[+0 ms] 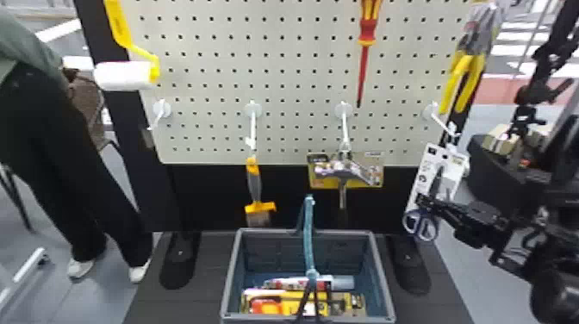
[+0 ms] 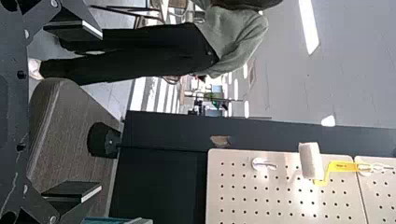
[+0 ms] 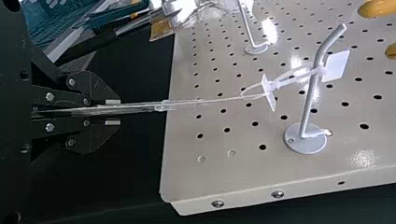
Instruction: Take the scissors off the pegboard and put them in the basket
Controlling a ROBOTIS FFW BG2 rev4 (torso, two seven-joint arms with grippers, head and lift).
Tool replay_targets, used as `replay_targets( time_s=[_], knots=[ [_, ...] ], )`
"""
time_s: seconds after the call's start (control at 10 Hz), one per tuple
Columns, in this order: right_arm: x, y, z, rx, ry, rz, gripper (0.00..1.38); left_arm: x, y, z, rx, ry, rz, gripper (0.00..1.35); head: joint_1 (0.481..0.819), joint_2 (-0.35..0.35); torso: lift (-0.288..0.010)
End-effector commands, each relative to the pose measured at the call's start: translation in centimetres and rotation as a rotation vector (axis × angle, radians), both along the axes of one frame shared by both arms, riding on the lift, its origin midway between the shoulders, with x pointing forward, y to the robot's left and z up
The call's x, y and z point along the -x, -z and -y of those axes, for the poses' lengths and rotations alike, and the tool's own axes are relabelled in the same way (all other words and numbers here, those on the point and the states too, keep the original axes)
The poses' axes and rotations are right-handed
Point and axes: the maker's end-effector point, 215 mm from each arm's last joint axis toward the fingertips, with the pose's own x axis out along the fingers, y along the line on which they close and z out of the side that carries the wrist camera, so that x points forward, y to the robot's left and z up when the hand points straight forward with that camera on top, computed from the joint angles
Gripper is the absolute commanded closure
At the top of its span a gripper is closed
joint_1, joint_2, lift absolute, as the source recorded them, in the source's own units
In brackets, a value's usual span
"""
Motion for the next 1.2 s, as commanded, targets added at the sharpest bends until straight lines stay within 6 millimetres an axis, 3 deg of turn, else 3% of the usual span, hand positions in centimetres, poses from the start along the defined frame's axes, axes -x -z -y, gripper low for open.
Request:
replay_targets(
  time_s=[0.0,0.6,1.1],
  knots=[
    [0.3,-1.2,-0.3,0.013,-0.007,0.022,1.20,0.1,0.1,0.0,-0.001,0.002,-0.003,0.16,0.549,0.000,-0.100],
    [2.6,-5.3,-1.8,0.045,-0.011,0.103,1.20,0.2,0.3,0.0,-0.002,0.004,-0.010,0.16,0.549,0.000,-0.100],
    [5.9,-5.6,-2.9,-0.036,0.025,0.099,1.20,0.3,0.2,0.0,-0.005,0.005,-0.009,0.16,0.549,0.000,-0.100]
  ],
)
